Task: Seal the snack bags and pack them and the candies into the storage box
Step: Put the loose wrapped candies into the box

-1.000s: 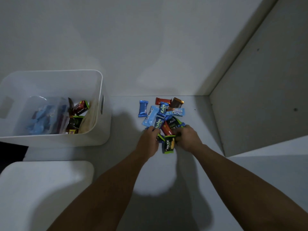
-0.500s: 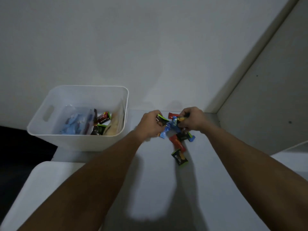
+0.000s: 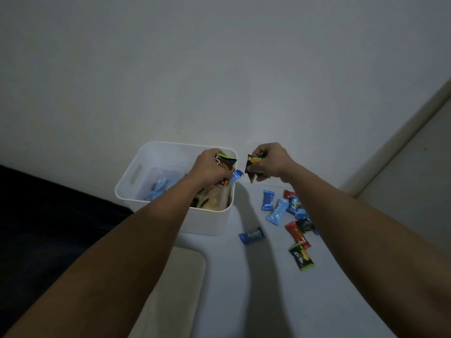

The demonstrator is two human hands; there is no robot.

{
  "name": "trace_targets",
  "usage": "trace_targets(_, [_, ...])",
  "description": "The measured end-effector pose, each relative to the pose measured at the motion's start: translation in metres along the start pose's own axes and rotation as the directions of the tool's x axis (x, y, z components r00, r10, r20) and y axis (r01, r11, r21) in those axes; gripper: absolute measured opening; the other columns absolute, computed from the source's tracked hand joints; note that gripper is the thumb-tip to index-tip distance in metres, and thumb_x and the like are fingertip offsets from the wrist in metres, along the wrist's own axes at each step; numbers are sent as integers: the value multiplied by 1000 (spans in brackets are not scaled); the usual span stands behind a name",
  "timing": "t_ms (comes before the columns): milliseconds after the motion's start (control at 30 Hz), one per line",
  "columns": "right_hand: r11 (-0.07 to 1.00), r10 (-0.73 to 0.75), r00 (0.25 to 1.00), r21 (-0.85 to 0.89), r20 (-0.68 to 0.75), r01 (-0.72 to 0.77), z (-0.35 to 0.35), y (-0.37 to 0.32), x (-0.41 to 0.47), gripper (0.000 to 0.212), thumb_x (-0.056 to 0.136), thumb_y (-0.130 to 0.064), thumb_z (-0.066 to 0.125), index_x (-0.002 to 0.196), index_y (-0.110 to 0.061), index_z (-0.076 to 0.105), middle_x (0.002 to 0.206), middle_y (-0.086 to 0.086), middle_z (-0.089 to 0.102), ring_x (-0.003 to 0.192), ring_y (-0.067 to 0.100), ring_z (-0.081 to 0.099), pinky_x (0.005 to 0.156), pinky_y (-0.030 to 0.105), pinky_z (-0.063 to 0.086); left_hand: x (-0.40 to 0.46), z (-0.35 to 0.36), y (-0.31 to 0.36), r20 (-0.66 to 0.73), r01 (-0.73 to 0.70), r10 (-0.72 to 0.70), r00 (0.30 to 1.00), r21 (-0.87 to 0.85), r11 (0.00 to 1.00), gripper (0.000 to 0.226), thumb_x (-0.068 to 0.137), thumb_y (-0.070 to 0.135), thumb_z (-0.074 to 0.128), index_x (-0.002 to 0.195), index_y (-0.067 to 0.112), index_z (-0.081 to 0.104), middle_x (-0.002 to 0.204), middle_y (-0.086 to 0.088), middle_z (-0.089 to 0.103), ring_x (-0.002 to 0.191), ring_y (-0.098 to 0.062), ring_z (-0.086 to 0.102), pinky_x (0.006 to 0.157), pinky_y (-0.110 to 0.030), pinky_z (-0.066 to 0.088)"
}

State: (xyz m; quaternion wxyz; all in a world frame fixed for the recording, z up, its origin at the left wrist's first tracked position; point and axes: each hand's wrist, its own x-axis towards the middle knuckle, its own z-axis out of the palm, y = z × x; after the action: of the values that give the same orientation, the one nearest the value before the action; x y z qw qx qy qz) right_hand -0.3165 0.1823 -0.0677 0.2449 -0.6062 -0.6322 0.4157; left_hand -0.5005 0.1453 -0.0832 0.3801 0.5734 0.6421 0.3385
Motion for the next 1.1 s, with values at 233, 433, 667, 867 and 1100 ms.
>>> trace_targets(233, [999, -20, 998, 50, 67, 17, 63, -38, 20, 21, 73, -2, 80, 80, -7, 62, 89, 22, 66, 68, 34, 70, 58, 42, 61, 2, -50, -41, -89, 129, -122, 989, 79, 988, 41, 55, 11, 86, 87, 15, 62, 91, -11, 68, 82, -30, 68, 72, -44, 60])
trace_targets(433, [999, 32, 992, -16, 119, -30, 104, -45, 31, 31, 77, -2, 73, 106, -10, 66, 105, 15, 57, 87, 29, 62, 52, 32, 58, 0, -63, -74, 23, 227, -230, 973, 78, 971, 72, 72, 20, 82, 133, 12, 46, 126, -8, 55, 104, -24, 57, 82, -33, 54])
trace_targets(667, [992, 115, 989, 42, 95, -119, 106, -40, 39, 31, 87, 3, 57, 115, -7, 61, 125, 18, 54, 96, 38, 65, 51, 38, 60, 7, -69, -84, -134, 227, -208, 969, 143, 963, 54, 81, 18, 73, 129, 5, 53, 126, -16, 60, 112, -29, 57, 97, -37, 49])
trace_targets(867, [989, 121, 992, 87, -26, -118, 75, -14, 38, 16, 82, 5, 59, 87, -9, 63, 100, 22, 66, 78, 28, 68, 59, 39, 61, 14, -39, -60, -150, 113, -98, 984, 91, 989, 33, 73, 23, 76, 103, 14, 66, 95, -8, 73, 88, -24, 68, 84, -37, 57])
trace_targets(1100, [968, 247, 967, -17, -63, -249, 12, 46, 11, 17, 86, -3, 65, 102, -5, 62, 86, 15, 64, 66, 19, 66, 51, 32, 58, 16, 31, -17, -66, -12, 14, 998, 26, 1000, 26, 76, 21, 76, 98, 11, 66, 74, -5, 66, 69, -22, 65, 76, -35, 58])
